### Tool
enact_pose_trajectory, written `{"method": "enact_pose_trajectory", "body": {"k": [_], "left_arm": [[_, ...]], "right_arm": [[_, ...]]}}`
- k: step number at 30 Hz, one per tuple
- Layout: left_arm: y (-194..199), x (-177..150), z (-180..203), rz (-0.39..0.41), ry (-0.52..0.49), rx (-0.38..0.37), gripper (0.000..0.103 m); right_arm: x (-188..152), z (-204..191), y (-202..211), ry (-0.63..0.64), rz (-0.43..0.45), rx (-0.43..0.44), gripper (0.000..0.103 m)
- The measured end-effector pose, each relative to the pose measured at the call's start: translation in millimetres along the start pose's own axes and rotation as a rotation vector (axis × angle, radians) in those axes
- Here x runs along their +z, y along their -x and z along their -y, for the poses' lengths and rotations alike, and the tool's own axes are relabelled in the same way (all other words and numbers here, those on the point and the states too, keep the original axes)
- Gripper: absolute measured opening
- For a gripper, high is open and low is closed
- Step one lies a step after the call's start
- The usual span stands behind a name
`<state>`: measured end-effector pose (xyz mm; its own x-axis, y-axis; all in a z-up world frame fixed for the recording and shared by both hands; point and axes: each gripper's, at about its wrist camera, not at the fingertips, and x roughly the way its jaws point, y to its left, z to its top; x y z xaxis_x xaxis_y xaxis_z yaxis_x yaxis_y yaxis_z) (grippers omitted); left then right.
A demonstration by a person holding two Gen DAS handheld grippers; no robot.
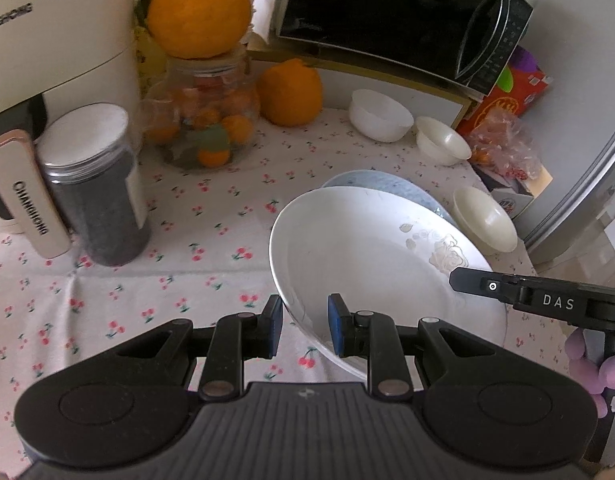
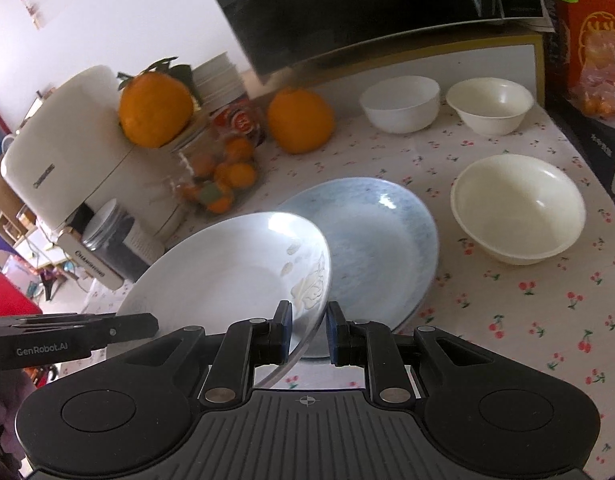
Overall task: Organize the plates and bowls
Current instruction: 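Carry the white plate over the blue-patterned plate stack with both grippers, then lower the white plate onto the stack and open both grippers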
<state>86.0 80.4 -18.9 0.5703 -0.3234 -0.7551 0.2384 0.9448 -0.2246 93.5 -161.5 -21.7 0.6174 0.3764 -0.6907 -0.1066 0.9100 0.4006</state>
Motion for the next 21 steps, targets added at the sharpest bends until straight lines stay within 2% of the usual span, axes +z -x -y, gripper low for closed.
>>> {"method": "enact_pose_trajectory", "body": {"k": [11,21], "left_arm": [[-21.1,9.2,16.0,0.024,0.007,-0.031,0.022],[-39.8,15.8,25.4,0.029,-0.002,-0.015,0.022]], "right_arm": [[5.4,24.0,1.7,-0.041,0.015,-0.037,0.018],[9.4,36.9,-5.1,-0.060,0.022,-0.070,0.018]]}}
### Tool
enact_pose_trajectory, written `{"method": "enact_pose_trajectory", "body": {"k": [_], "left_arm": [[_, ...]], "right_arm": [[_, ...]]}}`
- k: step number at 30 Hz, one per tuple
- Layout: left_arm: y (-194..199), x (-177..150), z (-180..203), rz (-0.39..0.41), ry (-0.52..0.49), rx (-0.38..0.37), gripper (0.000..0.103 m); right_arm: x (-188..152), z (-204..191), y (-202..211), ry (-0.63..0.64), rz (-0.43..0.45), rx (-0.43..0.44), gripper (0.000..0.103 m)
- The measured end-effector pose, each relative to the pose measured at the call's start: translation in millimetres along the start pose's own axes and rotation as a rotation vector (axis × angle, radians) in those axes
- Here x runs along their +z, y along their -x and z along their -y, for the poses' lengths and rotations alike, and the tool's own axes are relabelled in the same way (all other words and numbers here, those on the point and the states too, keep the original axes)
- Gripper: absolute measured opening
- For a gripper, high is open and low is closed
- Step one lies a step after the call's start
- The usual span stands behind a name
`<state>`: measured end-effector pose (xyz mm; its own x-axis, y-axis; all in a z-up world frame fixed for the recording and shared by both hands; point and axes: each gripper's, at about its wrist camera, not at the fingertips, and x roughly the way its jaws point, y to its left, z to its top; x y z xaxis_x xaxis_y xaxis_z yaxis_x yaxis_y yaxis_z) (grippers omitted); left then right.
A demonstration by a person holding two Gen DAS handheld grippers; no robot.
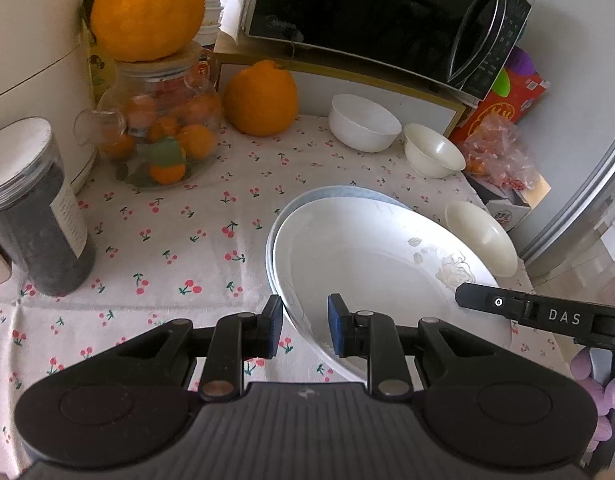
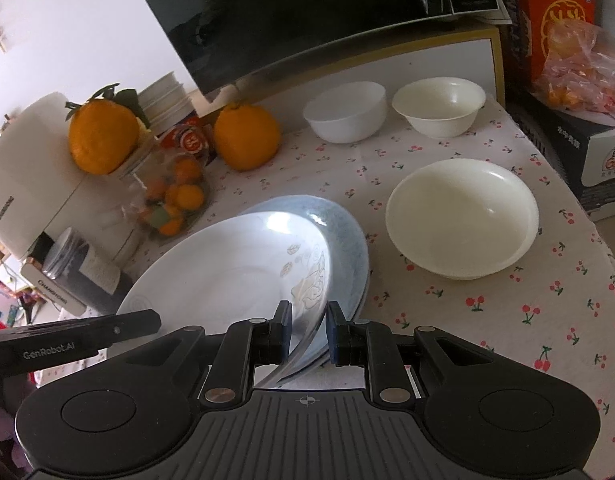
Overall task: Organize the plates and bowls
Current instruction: 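Lower the white plate onto the stack and open both grippers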
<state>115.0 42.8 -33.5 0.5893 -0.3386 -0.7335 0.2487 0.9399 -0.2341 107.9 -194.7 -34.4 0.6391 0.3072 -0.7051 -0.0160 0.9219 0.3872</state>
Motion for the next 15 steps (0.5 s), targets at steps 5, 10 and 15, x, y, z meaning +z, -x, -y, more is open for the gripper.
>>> {"method": "enact_pose_trajectory", "body": {"k": [5,10,15], "left_arm": [[-9.6,0.9,1.8,-0.004,-0.013,0.019,0.022],[-17.3,0.6,2.4,-0.012,-0.009,0.035,0.022],[-23.4,-0.1,2.4,-0.021,-0.006,0.042,0.022]], "right_arm": [[1.7,1.9,-5.9,-0.003,0.000,-0.016,0.018],[2.7,3.0,-11.4,-0.001,0.003,-0.027,0.018],[3.6,1.5,-13.6,0.014,0.012,-0.040,0.018]]}}
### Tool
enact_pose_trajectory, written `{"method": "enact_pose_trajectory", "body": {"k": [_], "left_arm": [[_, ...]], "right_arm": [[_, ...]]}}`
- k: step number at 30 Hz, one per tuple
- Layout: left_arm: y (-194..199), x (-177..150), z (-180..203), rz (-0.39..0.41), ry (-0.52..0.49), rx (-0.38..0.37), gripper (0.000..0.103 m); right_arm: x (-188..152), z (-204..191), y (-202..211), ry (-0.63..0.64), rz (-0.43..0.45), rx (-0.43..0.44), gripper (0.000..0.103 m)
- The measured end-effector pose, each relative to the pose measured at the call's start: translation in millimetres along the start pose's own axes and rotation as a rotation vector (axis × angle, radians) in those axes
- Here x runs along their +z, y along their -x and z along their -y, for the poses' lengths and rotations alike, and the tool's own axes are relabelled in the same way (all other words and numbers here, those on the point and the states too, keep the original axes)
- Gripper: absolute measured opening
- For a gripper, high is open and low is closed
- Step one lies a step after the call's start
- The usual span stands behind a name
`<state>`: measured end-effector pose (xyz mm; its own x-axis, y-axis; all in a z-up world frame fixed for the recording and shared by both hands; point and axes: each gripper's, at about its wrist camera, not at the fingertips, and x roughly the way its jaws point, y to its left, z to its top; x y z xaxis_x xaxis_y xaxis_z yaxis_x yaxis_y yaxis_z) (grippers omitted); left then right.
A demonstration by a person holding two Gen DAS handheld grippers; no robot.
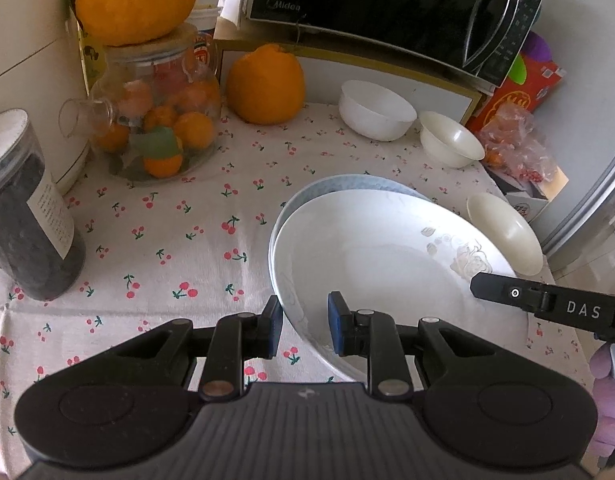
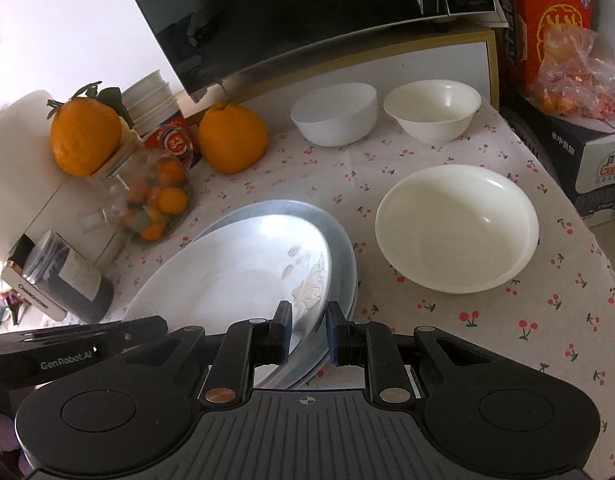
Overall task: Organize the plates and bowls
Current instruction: 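Lower the white plate onto the stack and open both grippers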
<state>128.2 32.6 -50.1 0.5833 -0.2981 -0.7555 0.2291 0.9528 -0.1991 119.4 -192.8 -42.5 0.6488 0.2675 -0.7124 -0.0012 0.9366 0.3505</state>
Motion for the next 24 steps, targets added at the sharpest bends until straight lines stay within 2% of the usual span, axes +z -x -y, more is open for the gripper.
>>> {"method": "enact_pose_trajectory", "body": {"k": [17,24], "left_arm": [[-4.1,-2.3,3.7,0.021,-0.031,0.032,0.022],[-6.1,-6.4,16.1,0.041,-0.119,0.093,0.022]], "right_arm": [[-2.9,-11.4,-1.7,0.110,0.029,-0.066,0.018],[-2.6,-15.8,-3.4,0.152,0.039,-0.115,0.018]]}}
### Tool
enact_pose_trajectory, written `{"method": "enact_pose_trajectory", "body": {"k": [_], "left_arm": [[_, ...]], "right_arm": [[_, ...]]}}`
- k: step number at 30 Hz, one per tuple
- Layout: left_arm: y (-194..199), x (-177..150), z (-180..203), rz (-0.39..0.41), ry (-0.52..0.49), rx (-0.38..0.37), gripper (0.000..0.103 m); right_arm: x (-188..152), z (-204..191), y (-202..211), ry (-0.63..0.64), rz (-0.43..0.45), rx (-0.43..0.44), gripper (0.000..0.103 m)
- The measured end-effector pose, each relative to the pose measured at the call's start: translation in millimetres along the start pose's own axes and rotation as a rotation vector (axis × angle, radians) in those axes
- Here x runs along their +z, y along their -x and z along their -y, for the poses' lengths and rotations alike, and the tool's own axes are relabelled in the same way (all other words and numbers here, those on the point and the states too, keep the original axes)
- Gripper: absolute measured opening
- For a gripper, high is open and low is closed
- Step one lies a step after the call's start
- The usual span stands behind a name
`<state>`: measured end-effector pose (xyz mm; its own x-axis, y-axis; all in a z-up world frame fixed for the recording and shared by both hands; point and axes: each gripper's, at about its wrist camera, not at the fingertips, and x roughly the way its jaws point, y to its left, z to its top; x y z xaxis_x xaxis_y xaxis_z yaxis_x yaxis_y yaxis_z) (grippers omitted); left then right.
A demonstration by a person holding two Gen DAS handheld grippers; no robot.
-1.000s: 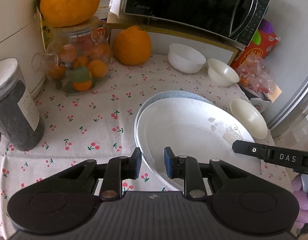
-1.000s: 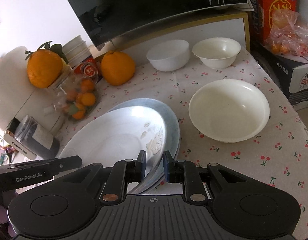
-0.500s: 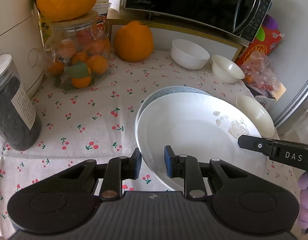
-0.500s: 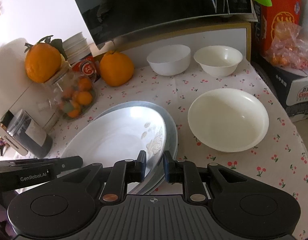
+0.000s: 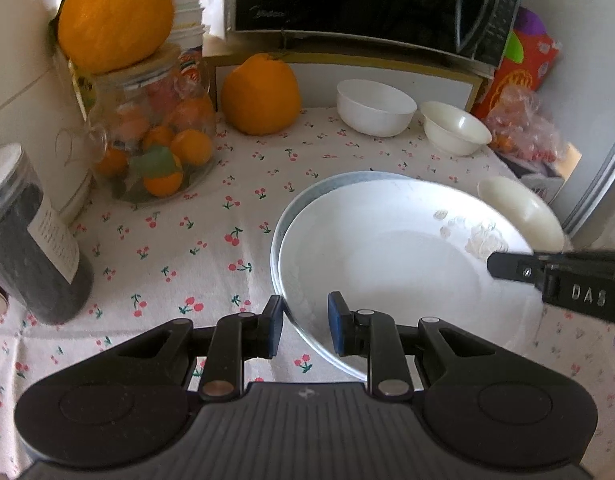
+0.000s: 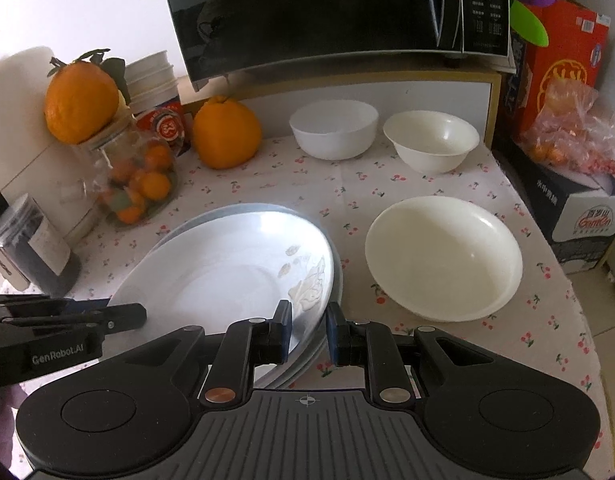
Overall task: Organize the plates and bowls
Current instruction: 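Lower the white plate onto the stack and open both grippers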
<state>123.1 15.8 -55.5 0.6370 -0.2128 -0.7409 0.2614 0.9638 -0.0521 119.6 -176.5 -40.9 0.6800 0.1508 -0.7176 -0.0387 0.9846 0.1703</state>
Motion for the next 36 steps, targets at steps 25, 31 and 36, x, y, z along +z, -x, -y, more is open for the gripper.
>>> {"method": "enact_pose_trajectory", "body": {"k": [25,31,36], "left_arm": [[-1.7,-0.8,-1.0,-0.009,0.004,0.007,0.022],[-2.3,-1.1,-0.6,-0.023,0.017,0.007,0.039],[1.1,0.5,-1.3,-0.014,0.033,0.008,0.062]], "right_arm": [[-8.8,-15.4,-5.3,0.177,0.013,-0.077,0.021],[-8.6,-14.5,-6.7,0.164,-0.002,-0.063,0.030],[-4.5,-8.4,-3.8,0.105,-0.008,-0.025,0.056]]}}
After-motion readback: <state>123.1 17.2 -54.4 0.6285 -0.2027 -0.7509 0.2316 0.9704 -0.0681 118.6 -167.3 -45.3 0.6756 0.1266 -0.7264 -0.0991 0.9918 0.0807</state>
